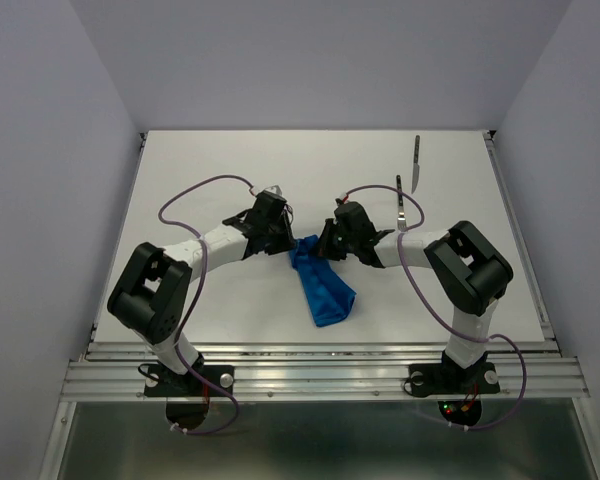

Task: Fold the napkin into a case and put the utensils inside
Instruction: Fold the 2/3-rectangle-folded napkin at the center of the board.

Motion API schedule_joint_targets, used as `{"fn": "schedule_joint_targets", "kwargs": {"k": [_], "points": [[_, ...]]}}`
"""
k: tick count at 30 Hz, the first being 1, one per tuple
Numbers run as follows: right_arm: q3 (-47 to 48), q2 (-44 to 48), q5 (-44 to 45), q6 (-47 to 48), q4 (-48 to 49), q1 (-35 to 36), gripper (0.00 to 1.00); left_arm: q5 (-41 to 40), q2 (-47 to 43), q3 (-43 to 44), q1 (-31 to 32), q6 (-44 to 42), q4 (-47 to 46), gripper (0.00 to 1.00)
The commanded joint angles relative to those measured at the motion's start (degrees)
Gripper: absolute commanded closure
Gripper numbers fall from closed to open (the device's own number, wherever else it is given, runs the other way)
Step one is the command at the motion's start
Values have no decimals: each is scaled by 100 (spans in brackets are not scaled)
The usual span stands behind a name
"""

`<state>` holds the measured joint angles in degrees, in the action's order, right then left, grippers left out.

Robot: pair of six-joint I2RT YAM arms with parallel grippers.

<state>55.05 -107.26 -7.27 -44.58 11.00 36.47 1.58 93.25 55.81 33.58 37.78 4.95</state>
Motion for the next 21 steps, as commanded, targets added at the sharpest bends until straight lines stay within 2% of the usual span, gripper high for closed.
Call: {"fn": "schedule_joint_targets", "kwargs": {"k": [1,3,5,6,7,10,15,21], "points": [[-91,-172,612,336,-784,9,99,158,-97,-123,-54,-157,-55,57],[-73,-163,604,344,-793,9,99,149,-79,-167,-62,-157,-90,54],[-64,-146,612,344,-802,9,99,97,-88,-219,-71,-131,-100,58],[-82,-137,612,344,-802,9,99,79,-97,-246,-80,-113,-117,64],[-82,-120,612,344,-802,9,99,61,-105,-264,-106,-78,-135,75],[-82,-67,595,371,-819,9,99,18,-80,-273,-150,-86,-179,91],[-91,65,604,450,-854,9,99,44,280,-80,-150,-183,-205,100],[-91,381,568,581,-907,9,99,263,650,219,-150,-236,-310,100]]}}
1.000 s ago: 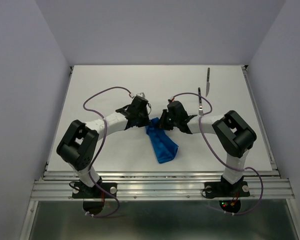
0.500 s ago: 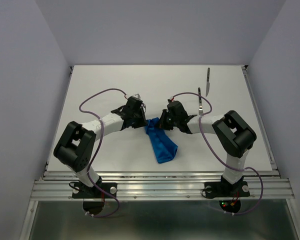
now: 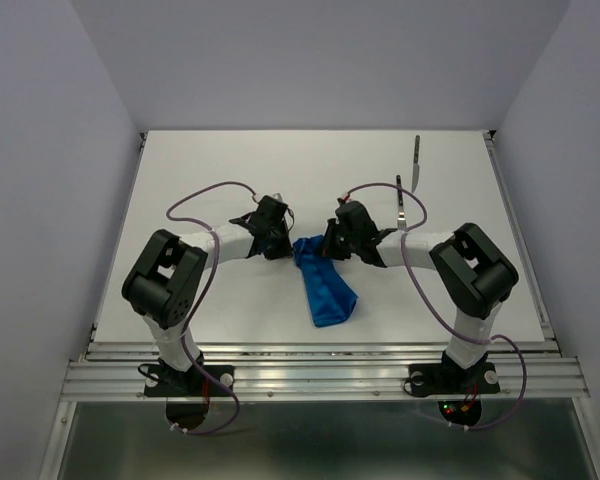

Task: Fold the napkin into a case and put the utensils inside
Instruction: Fold the 2/3-rectangle-folded napkin at the center of the board.

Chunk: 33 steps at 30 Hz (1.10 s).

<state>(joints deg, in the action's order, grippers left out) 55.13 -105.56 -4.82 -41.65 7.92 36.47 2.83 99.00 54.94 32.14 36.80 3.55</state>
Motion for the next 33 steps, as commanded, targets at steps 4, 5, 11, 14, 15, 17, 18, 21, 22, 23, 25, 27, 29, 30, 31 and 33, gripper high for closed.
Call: {"fn": "schedule_joint_targets", "kwargs": {"k": [4,5,11,14,15,17,18,21,22,23,25,27,29,30,31,33], "points": [[-73,465,385,350,-704,9,99,253,155,447,11,-138,-188,100],[-56,509,411,359,-774,9,99,262,146,456,12,-138,-197,100],[50,826,807,447,-1126,9,99,341,119,500,20,-155,-214,100],[85,896,877,473,-1197,9,99,420,119,535,81,-155,-241,100],[94,914,886,482,-1197,9,99,420,146,544,99,-164,-241,100],[111,958,904,482,-1214,9,99,446,172,588,143,-155,-241,100],[112,984,930,482,-1232,9,99,455,190,597,169,-147,-258,100],[112,1037,965,500,-1249,9,99,560,251,658,222,-138,-293,100],[112,1055,965,509,-1284,9,99,578,277,676,275,-138,-294,100],[120,1072,974,509,-1284,9,99,596,295,702,301,-146,-294,100],[129,1090,983,526,-1302,9,99,622,383,781,363,-138,-294,100],[129,1116,992,535,-1311,9,99,666,462,852,389,-120,-302,100],[138,1178,1000,561,-1337,9,99,692,488,931,433,-103,-311,100],[147,1204,1053,579,-1355,9,99,684,532,948,451,-102,-311,100],[147,1239,1088,588,-1355,9,99,701,559,983,468,-102,-303,100],[164,1301,1115,623,-1381,9,99,719,637,1062,504,-111,-311,100]]}}
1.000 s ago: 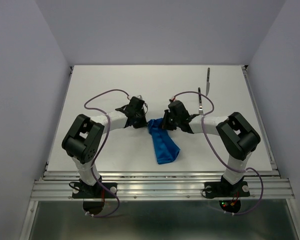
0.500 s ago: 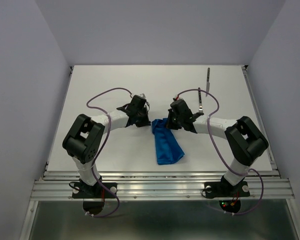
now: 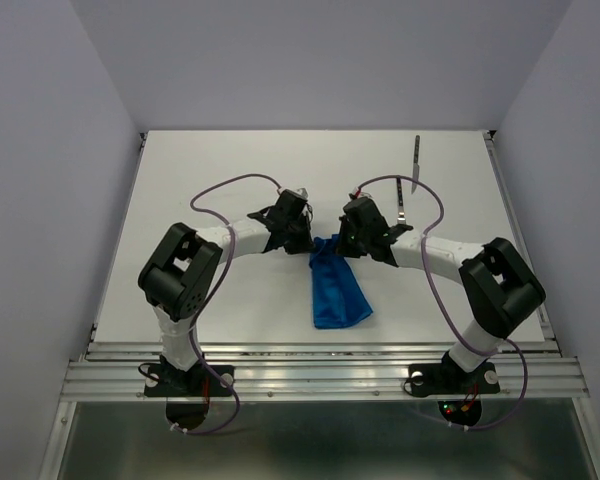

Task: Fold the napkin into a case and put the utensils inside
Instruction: Fold the 2/3-rectangle-folded napkin at the center of the board.

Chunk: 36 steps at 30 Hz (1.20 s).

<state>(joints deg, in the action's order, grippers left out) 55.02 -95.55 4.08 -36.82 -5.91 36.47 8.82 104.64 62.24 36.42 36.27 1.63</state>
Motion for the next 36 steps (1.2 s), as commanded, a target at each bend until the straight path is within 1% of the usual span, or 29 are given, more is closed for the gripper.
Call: {"fn": "schedule_joint_targets", "kwargs": {"k": [1,18,29,36], "points": [[193,317,225,157,-6,9,99,120,100,350,75,-59,-119,100],[360,282,-47,350,-85,9,99,138,610,860,295,143,-101,100],[211,467,234,430,-200,9,99,15,347,632,286,126,-101,100],[201,493,76,562,-191,9,99,67,390,789,286,117,-101,100]]}}
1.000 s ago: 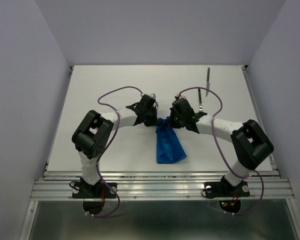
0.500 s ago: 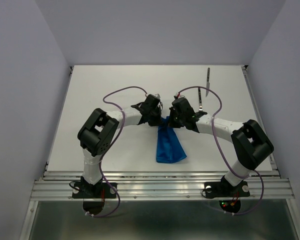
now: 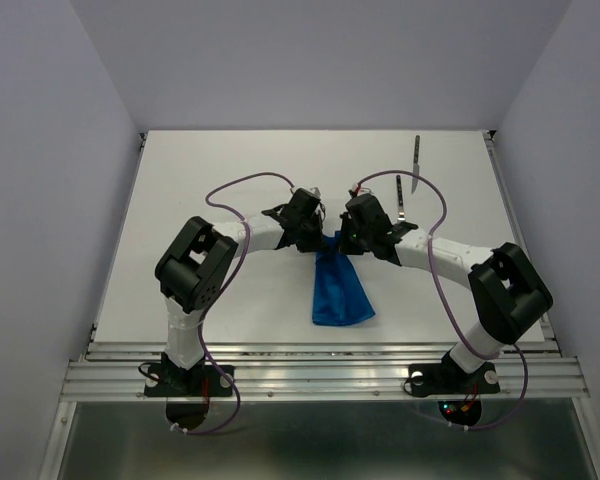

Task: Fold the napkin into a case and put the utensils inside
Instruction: Fold the 2/3-rectangle-folded napkin at the center of the board.

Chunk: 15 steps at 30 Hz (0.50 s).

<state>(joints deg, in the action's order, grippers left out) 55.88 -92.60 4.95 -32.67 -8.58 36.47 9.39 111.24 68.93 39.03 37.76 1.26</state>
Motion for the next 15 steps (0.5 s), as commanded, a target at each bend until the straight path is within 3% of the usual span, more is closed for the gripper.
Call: {"fn": "schedule_joint_targets", "kwargs": {"k": [1,15], "points": [[151,189,-46,164,76,9,99,19,-226,156,26,-32,-55,100],[160,31,-205,252,14,9,99,-42,-683,33,17,-93,-82,100]]}}
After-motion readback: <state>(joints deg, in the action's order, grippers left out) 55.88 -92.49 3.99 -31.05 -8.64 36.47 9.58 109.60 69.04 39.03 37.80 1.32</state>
